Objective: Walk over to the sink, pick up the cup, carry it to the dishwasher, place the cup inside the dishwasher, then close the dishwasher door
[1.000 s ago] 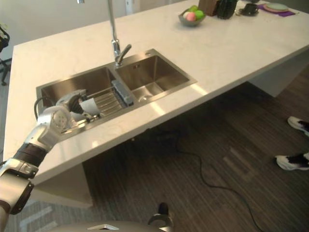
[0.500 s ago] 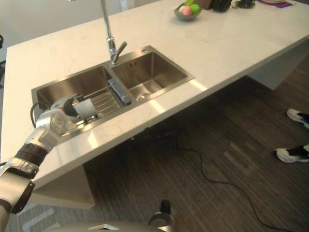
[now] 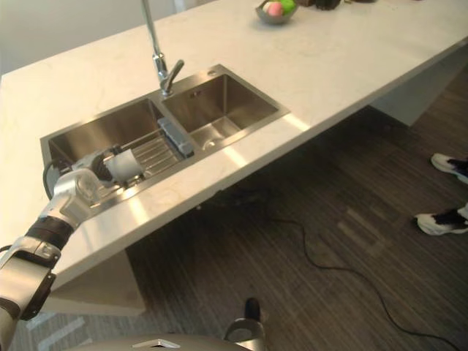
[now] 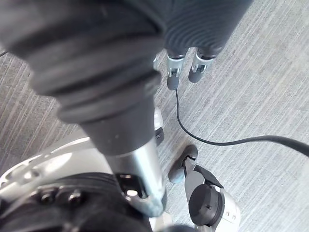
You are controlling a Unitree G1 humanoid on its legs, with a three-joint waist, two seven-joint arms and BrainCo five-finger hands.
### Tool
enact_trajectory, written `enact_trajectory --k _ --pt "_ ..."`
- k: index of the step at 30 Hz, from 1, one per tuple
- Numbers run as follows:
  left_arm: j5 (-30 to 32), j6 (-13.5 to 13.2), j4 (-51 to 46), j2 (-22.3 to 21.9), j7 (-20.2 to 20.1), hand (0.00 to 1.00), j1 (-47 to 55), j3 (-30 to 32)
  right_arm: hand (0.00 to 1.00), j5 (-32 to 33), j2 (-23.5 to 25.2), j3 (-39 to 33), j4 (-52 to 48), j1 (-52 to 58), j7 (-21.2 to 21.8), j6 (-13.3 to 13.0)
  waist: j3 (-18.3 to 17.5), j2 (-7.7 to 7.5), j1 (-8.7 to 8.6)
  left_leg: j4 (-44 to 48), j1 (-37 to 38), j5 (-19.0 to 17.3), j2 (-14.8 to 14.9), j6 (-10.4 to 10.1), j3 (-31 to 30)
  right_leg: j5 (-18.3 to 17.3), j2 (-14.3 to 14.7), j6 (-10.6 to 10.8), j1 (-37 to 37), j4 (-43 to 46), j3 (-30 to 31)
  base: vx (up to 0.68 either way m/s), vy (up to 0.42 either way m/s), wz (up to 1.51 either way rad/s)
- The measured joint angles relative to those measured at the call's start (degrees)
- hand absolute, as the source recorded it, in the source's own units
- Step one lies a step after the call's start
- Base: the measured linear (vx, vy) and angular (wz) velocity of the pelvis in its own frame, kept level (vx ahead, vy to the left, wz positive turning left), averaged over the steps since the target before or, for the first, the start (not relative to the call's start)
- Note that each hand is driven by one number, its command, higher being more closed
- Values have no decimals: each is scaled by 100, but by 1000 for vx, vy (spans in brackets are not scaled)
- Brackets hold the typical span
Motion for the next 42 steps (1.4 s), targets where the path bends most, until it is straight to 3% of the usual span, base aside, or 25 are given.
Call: enact_trajectory --k 17,30,42 --pt "-122 22 297 -145 71 0 -102 40 0 -4 -64 -368 12 -67 5 -116 144 205 -83 -53 -9 -14 -7 -17 76 -4 9 8 -93 -1 89 0 0 -1" --pt "-791 12 785 -130 125 0 -524 453 0 -9 -358 -463 -184 -372 68 -229 612 468 -224 -45 -76 -24 -5 -16 161 1 30 10 -208 2 192 -8 -17 -4" --pt "-1245 -107 971 -43 83 0 -686 490 0 -11 -430 -420 -187 -490 190 -243 837 498 -292 -42 -100 -34 5 -30 161 -5 42 11 -231 1 221 -20 -28 0"
